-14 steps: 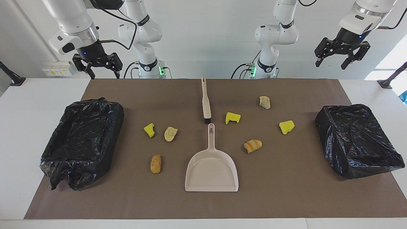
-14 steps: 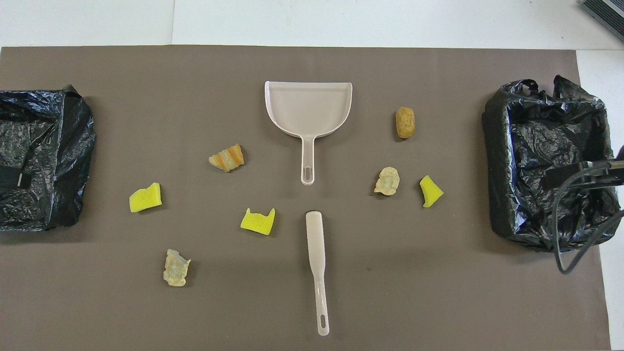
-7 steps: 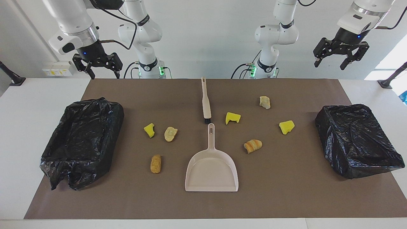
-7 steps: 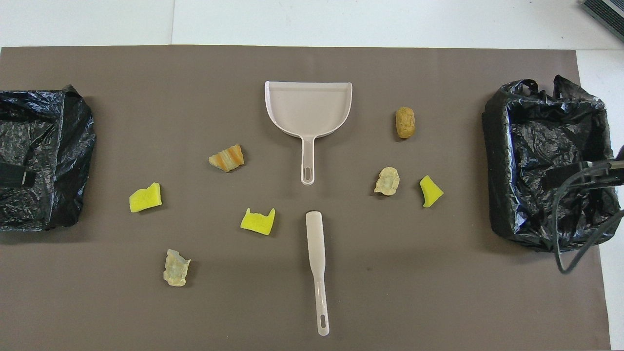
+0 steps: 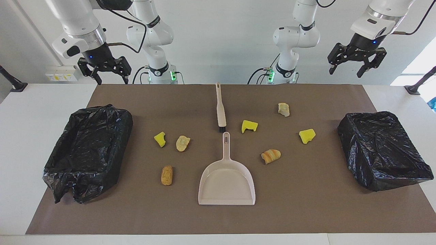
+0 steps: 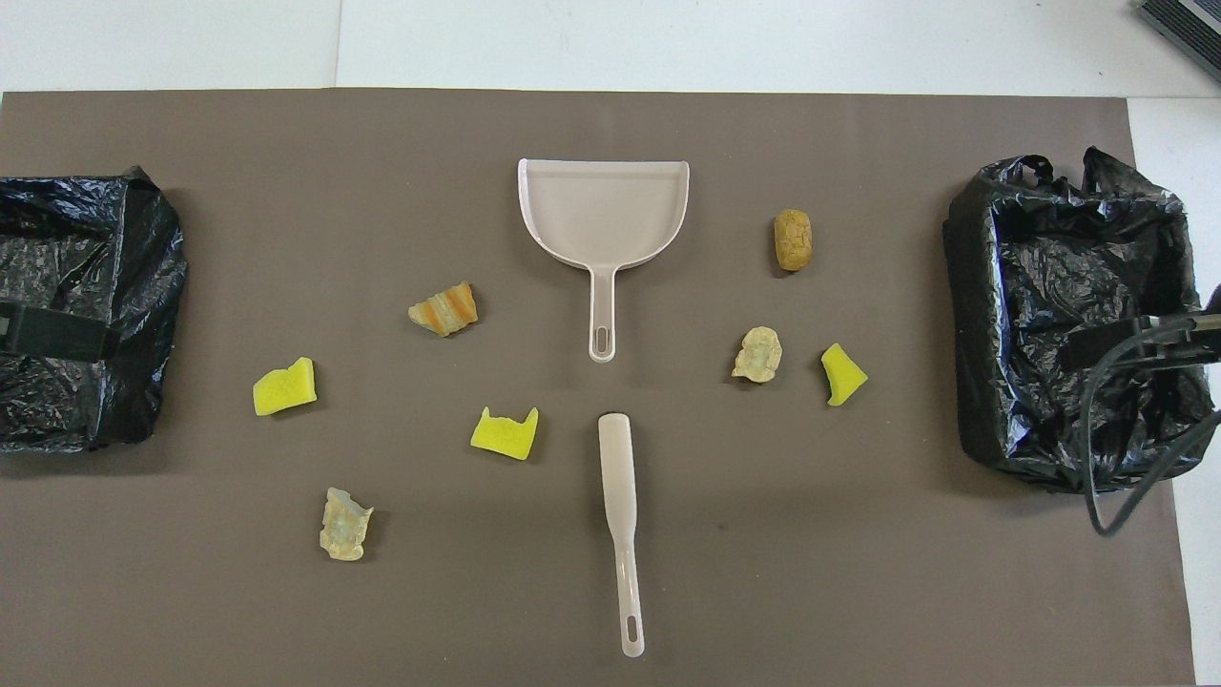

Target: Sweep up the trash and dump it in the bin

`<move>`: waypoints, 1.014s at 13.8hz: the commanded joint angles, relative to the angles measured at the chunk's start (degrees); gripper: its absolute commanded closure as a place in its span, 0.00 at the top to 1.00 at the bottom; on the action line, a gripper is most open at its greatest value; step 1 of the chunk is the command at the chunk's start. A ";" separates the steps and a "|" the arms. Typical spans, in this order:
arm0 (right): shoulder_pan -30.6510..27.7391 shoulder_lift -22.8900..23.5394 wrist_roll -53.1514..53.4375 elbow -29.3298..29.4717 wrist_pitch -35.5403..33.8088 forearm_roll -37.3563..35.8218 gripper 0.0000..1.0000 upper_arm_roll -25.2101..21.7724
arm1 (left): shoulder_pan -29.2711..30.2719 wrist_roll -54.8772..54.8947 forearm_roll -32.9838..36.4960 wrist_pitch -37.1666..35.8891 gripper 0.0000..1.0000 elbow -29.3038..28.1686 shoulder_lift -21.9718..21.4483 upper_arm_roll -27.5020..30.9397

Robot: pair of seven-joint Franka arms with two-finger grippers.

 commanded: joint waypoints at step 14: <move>1.83 -1.63 1.78 -10.22 10.64 0.57 1.00 -1.43 | -32.39 -32.52 -2.12 23.94 1.00 -32.40 -4.29 -0.32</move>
